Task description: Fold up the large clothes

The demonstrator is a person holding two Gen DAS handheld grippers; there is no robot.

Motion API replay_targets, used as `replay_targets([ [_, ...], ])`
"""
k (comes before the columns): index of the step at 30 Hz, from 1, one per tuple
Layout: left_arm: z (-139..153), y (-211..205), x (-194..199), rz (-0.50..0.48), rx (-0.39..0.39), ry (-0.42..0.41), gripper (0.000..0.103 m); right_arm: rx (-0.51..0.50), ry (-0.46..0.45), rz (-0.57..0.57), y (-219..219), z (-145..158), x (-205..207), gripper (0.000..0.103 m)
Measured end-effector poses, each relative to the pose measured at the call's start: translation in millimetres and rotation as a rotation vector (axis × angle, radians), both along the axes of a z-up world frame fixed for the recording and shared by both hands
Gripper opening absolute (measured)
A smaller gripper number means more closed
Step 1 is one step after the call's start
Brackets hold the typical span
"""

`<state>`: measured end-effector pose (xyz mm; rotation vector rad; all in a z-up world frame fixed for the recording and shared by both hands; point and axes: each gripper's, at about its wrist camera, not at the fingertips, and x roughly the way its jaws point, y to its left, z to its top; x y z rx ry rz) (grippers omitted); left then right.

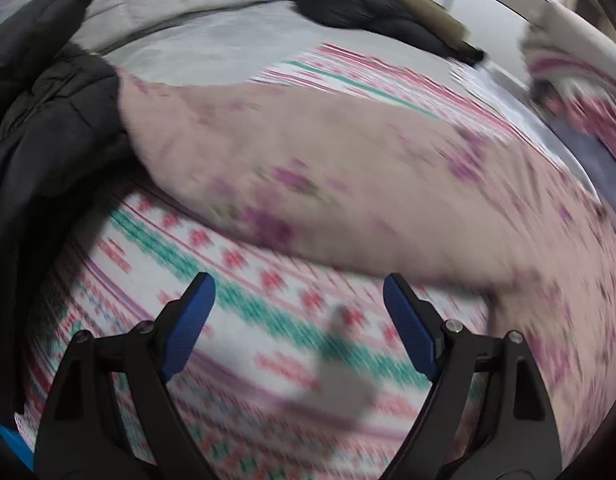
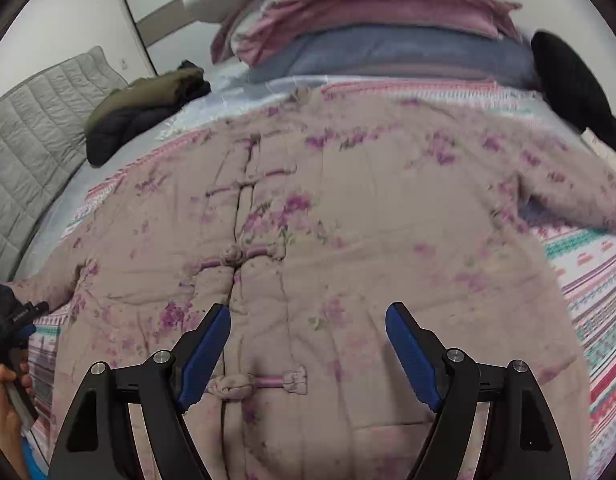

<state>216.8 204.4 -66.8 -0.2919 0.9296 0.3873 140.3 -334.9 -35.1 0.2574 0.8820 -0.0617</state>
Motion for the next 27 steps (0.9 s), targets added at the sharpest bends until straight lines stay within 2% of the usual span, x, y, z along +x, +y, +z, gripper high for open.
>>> replay_targets([
  [3, -3.7, 20.9, 12.0, 0.09, 0.042, -0.015, 0.086, -0.02, -0.033, 0.032, 6.8, -0.7, 4.6, 0.081],
  [6, -9.5, 38.4, 23.1, 0.172, 0.087, -0.03, 0.086, -0.084, -0.027, 0.047, 12.1, -5.4, 7.7, 0.081],
  [8, -15.1, 49.9, 28.5, 0.236, 0.091, -0.038, 0.085, -0.091, -0.014, 0.049, 11.9, -9.5, 8.9, 0.081],
  [9, -19.1, 56.7, 30.9, 0.264, 0.076, -0.045, 0.078, -0.083, -0.007, 0.048, 10.8, -11.5, 10.0, 0.081],
  [10, -23.3, 63.9, 33.4, 0.279, 0.048, -0.056, 0.063, -0.065, -0.002, 0.046, 8.9, -13.9, 11.7, 0.081],
  [11, -25.1, 69.0, 35.6, 0.279, 0.012, -0.076, 0.054, -0.054, -0.002, 0.044, 7.2, -14.3, 12.9, 0.081],
  [13, -17.9, 67.3, 39.5, 0.273, -0.004, -0.105, 0.018, -0.046, -0.008, 0.035, 3.4, -14.3, 15.0, 0.081],
  [14, -10.1, 63.6, 40.2, 0.269, 0.006, -0.12, 0.018, -0.05, -0.012, 0.028, 1.3, -14.3, 16.6, 0.081],
  [18, 49.6, 36.8, 35.6, 0.218, 0.061, -0.299, 0.015, -0.056, -0.021, 0.005, -7.0, -14.6, 20.7, 0.081],
  [23, 125.1, -6.1, 28.3, 0.095, 0.009, -0.501, 0.014, -0.045, -0.034, -0.004, -14.3, -11.7, 20.9, 0.081],
  [27, 166.8, -62.3, 28.3, -0.071, -0.019, -0.594, 0.013, -0.032, -0.046, -0.013, -18.9, -8.3, 18.9, 0.081],
])
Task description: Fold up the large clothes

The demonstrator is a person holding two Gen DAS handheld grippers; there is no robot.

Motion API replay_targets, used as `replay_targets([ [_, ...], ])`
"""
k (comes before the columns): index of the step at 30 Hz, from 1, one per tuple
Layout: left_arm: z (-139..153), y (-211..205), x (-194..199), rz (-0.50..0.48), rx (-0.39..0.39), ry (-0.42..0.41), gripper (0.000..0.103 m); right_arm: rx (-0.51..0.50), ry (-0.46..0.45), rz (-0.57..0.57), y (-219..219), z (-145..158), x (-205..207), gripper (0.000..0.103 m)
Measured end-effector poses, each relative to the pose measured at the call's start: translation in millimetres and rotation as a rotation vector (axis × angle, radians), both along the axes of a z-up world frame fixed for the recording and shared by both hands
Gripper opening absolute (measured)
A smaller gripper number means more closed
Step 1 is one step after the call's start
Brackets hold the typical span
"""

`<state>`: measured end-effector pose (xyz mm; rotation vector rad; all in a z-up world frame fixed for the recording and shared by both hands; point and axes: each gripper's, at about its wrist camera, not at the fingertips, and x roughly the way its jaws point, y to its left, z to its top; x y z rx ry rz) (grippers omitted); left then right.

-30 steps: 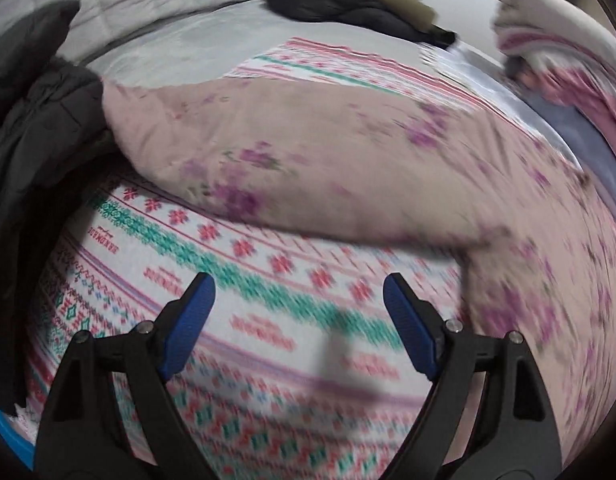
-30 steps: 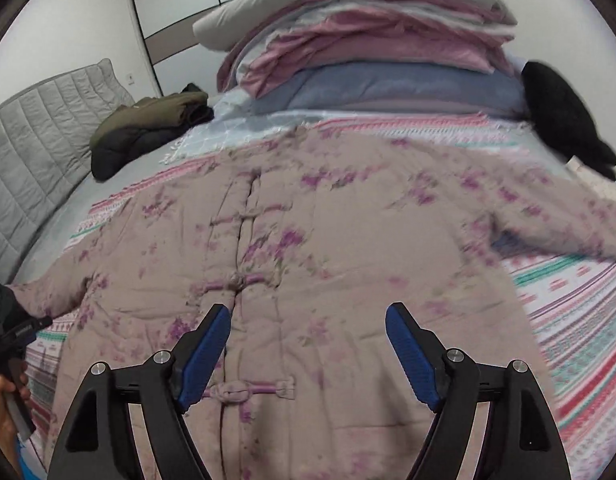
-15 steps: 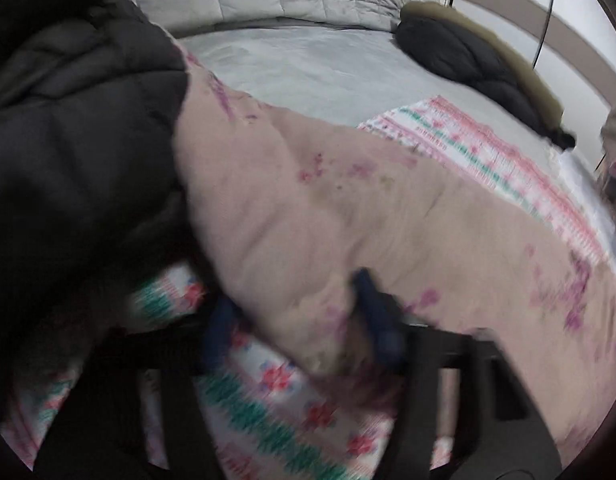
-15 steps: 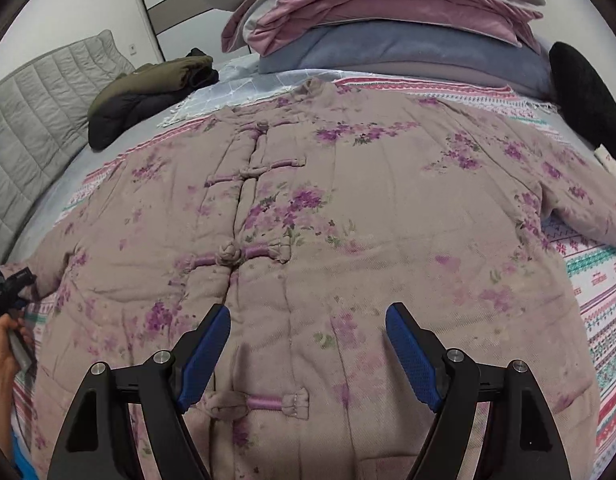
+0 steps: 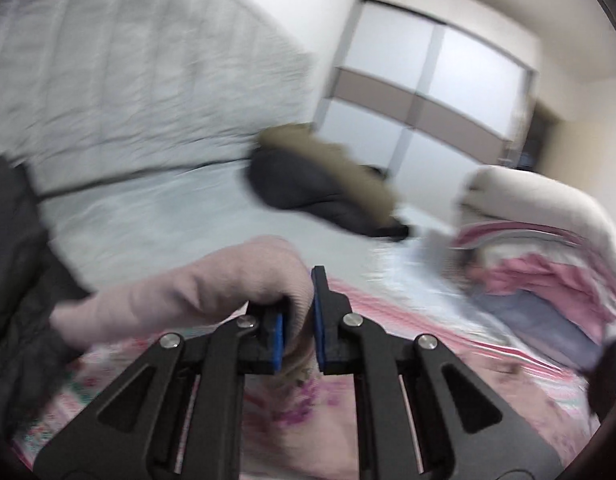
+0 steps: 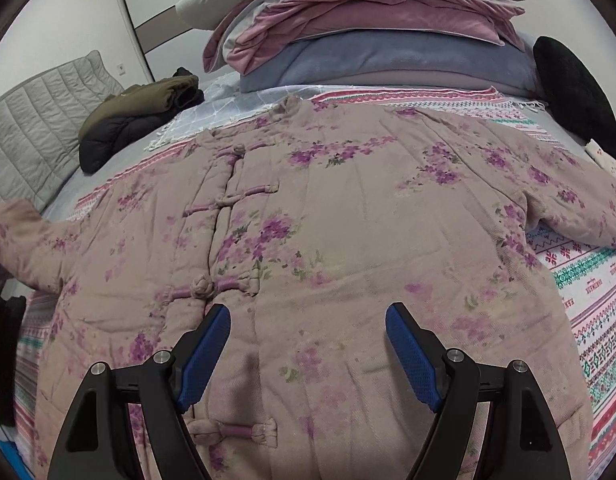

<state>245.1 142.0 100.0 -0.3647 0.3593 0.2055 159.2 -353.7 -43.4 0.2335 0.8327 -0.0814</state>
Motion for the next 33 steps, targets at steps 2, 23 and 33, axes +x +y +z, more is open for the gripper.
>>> replay_targets([
  [2, 15.3, -39.7, 3.2, -0.111, 0.021, -0.028, 0.013, 0.009, -0.008, -0.004, -1.8, 1.9, -0.9, 0.081],
  [23, -153.2, -285.6, -1.4, -0.979, 0.186, 0.455, 0.062, 0.075, -0.016, -0.034, -18.1, 2.7, -4.9, 0.081],
  [33, -112.2, -188.8, -20.8, -0.811, 0.175, 0.313, 0.076, 0.092, -0.046, 0.015, -5.9, 0.5, 4.5, 0.081],
])
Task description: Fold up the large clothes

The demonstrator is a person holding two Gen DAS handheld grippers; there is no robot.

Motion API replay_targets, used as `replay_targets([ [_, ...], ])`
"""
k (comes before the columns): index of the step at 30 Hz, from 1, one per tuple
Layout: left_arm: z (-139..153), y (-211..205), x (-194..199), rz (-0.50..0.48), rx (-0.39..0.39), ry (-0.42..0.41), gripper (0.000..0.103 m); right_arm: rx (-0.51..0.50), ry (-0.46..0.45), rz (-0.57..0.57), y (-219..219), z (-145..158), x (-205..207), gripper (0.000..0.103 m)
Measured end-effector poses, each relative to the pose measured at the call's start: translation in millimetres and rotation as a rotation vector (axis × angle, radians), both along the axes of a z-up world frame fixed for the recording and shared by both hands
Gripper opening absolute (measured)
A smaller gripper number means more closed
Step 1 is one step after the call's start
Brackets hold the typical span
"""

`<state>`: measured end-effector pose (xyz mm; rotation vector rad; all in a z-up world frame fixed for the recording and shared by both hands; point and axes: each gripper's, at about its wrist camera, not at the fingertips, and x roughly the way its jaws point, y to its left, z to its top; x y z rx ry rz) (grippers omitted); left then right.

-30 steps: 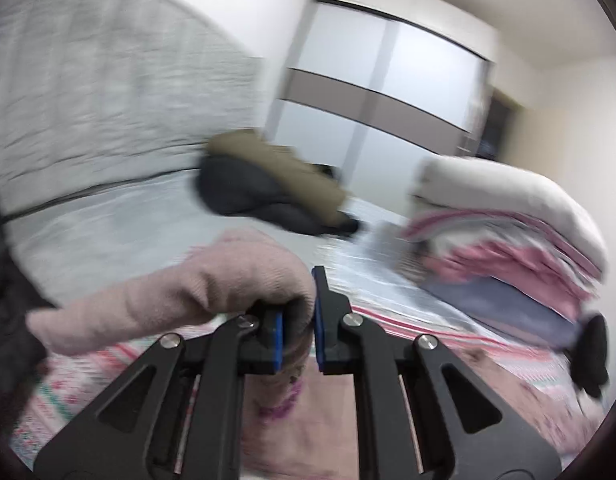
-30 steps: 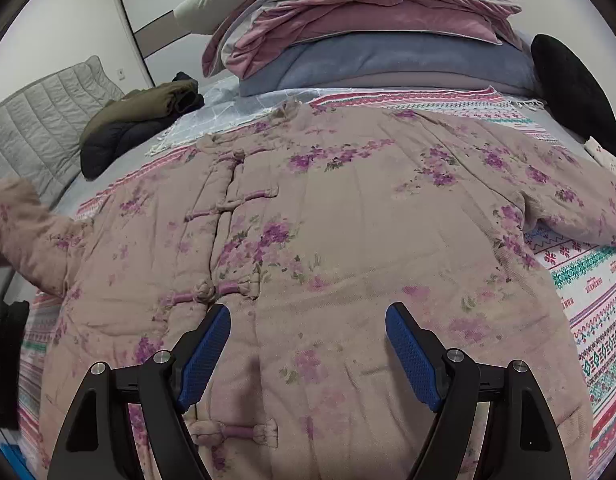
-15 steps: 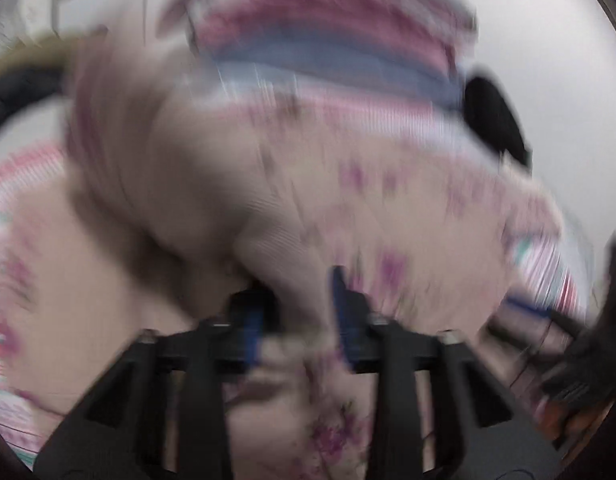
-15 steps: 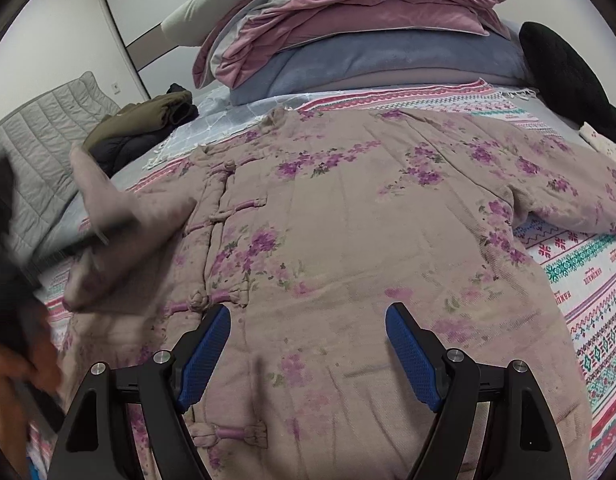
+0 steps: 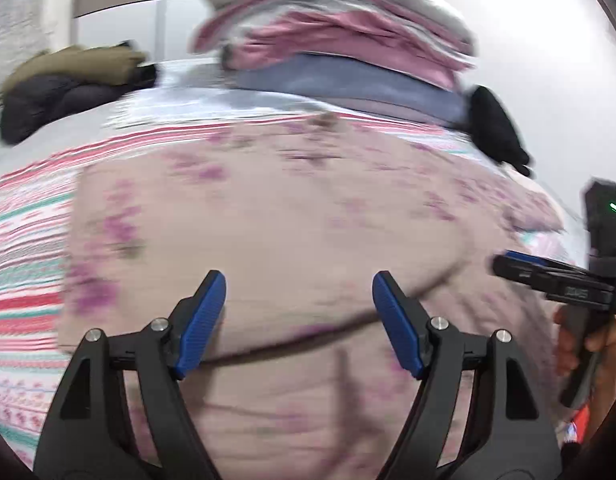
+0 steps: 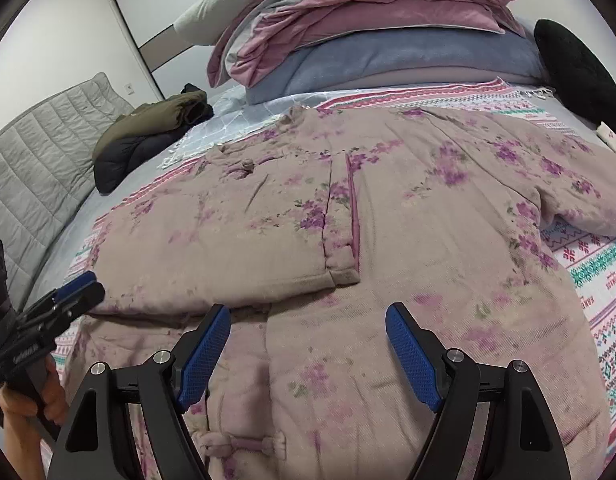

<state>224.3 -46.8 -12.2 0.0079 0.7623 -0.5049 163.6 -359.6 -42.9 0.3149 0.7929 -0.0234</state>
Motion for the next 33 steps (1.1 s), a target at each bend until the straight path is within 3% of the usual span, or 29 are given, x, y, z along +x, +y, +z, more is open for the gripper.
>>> replay_targets([
  [4, -10.4, 40.2, 15.9, 0.107, -0.067, 0.021, 0.076, 0.031, -0.048, -0.007, -3.3, -0.8, 14.4, 0.081],
  [8, -16.1, 58.4, 25.1, 0.156, -0.092, -0.001, 0.076, 0.033, -0.07, -0.101, -12.7, -7.8, 33.9, 0.078],
  [9, -19.3, 56.5, 26.8, 0.161, -0.089, -0.002, 0.076, 0.039, -0.055, -0.096, -11.2, -12.9, 42.2, 0.062],
  [10, -21.2, 56.2, 29.1, 0.163, -0.089, 0.002, 0.076, 0.048, -0.029, -0.063, -6.0, -18.7, 52.0, 0.038],
  [12, -22.5, 53.6, 29.5, 0.156, -0.088, -0.006, 0.076, -0.075, -0.003, -0.072, 8.2, -18.6, 62.4, 0.023],
  [16, -20.1, 46.2, 25.3, 0.106, -0.116, -0.058, 0.076, -0.156, -0.228, -0.023, 20.7, 29.7, 43.8, 0.02],
  [18, -28.8, 41.6, 25.6, 0.089, -0.103, -0.044, 0.076, -0.175, -0.28, -0.037, 16.6, 43.5, 38.3, 0.02],
  [20, -40.5, 34.1, 29.8, 0.063, -0.08, 0.003, 0.076, -0.212, -0.264, -0.071, 8.6, 37.8, 42.1, 0.02],
  [24, -53.8, 11.3, 37.0, 0.057, 0.057, 0.048, 0.076, -0.161, -0.003, -0.102, -10.5, -25.9, 71.5, 0.027],
  [25, -51.1, 8.6, 35.7, 0.061, 0.076, 0.037, 0.076, -0.136, 0.007, -0.1, -13.2, -31.6, 72.0, 0.032],
  [26, -47.3, 7.1, 33.8, 0.066, 0.091, 0.025, 0.076, -0.122, -0.014, -0.111, -16.7, -26.5, 67.9, 0.036],
  [28, -39.1, 7.6, 28.8, 0.079, 0.1, 0.021, 0.078, -0.102, -0.046, -0.125, -24.9, -10.0, 58.8, 0.066],
  [30, -31.7, 11.0, 23.9, 0.093, 0.081, 0.057, 0.084, -0.077, -0.099, -0.17, -37.8, 7.4, 43.2, 0.082],
  [33, -21.3, 14.9, 13.0, 0.112, 0.062, 0.091, 0.088, -0.024, -0.139, -0.236, -66.3, 22.9, 24.7, 0.083],
])
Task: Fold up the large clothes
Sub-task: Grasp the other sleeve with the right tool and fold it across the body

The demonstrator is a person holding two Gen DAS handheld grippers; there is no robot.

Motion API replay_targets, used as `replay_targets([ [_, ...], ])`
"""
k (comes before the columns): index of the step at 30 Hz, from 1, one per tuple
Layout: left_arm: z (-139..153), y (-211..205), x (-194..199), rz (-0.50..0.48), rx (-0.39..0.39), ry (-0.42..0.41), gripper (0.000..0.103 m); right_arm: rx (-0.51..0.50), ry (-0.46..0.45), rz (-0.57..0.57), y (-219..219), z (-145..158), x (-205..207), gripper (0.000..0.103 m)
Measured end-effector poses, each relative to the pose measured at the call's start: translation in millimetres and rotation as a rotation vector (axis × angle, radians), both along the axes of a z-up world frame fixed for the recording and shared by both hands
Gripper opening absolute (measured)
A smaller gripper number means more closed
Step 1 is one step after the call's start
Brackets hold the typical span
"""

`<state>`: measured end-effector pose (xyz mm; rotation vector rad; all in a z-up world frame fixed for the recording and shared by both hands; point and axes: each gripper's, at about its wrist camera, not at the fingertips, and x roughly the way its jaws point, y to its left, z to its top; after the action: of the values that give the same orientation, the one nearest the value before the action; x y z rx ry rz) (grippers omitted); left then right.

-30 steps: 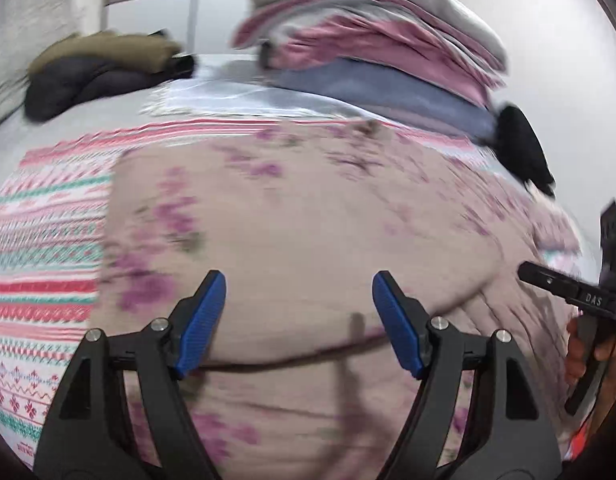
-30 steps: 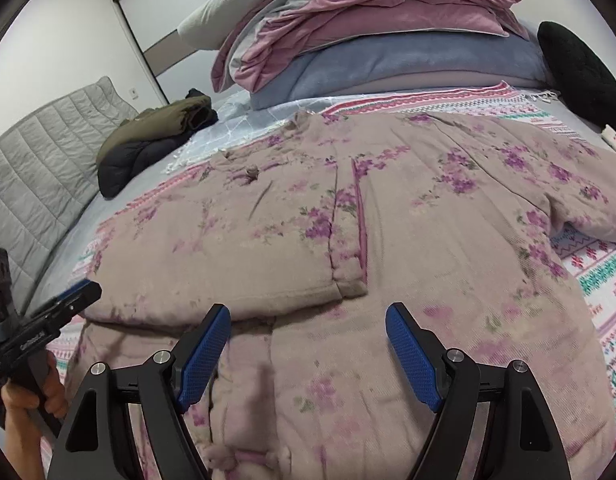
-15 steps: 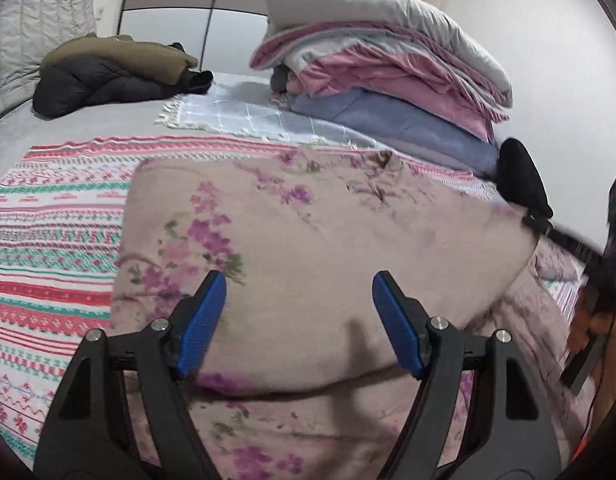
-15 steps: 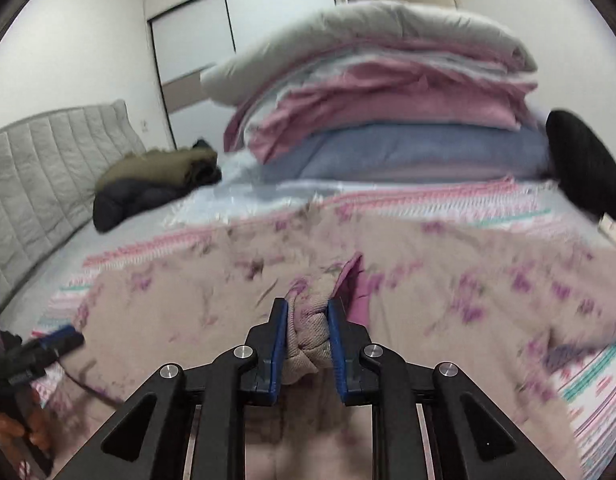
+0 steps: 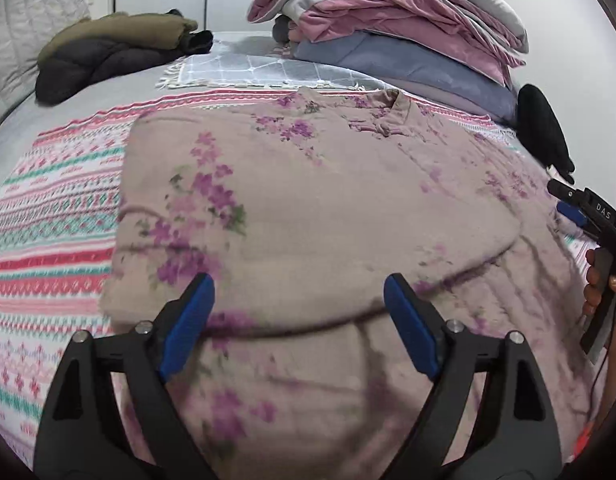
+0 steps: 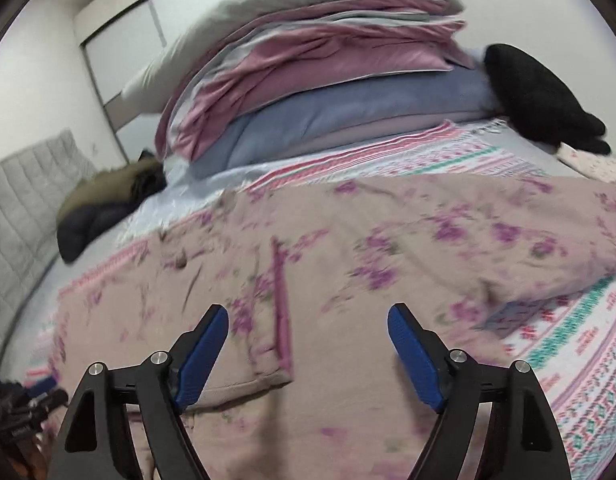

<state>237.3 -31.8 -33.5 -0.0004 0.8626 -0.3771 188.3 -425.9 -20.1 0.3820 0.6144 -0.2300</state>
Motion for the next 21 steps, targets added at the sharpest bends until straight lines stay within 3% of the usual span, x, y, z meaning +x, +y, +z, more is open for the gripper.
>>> replay_targets([
  [4, 6.7, 8.9, -10.8, 0.037, -0.041, 0.083, 0.097, 0.069, 0.001, -0.067, -49.7, 8.9, -26.9, 0.083],
  [7, 6.3, 19.1, -17.3, 0.072, -0.09, 0.15, 0.098, 0.094, 0.014, -0.178, -102.4, 11.6, -55.0, 0.083],
  [14, 8.6, 34.0, -40.7, 0.128, -0.086, 0.094, 0.098, 0.151, 0.063, -0.415, -225.2, -8.7, -105.9, 0.083],
  [18, 3.4, 40.4, -35.6, 0.137, -0.163, 0.141, 0.098, 0.244, 0.088, -0.577, -292.3, -31.0, -131.3, 0.083],
  [21, -2.3, 40.5, -32.5, 0.14, -0.175, 0.153, 0.098, 0.293, 0.051, -0.665, -326.7, -40.7, -147.6, 0.083],
])
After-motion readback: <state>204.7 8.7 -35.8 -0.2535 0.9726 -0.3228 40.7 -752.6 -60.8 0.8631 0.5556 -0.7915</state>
